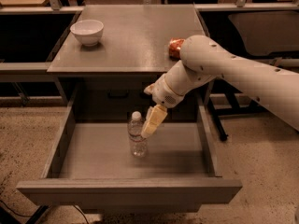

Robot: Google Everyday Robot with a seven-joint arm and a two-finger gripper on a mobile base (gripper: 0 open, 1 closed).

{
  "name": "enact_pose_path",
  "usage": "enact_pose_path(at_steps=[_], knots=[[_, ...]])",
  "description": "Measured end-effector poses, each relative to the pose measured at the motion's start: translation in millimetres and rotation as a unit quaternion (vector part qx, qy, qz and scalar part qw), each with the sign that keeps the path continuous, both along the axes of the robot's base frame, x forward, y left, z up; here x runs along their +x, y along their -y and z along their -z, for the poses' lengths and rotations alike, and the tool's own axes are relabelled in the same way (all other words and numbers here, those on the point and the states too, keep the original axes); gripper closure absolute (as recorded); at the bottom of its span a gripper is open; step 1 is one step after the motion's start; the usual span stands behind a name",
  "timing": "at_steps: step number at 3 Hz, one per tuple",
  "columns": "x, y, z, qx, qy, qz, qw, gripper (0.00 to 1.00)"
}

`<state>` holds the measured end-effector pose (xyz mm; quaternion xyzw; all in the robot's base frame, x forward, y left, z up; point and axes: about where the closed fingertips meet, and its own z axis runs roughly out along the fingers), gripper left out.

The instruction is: Pick water bottle from bottom drawer and place on counter

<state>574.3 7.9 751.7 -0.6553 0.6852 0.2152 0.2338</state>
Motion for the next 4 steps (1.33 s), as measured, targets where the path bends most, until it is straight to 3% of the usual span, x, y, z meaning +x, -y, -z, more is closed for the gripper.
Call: enact_pose_path(at_steps=[2,4], knots=[[-11.5,4.4,15.0,-0.011,-0.031,-0.017,0.9993,0.0],[-35.8,-10.9,8.2,0.004,-0.046,-0.061,0.9971,0.0]])
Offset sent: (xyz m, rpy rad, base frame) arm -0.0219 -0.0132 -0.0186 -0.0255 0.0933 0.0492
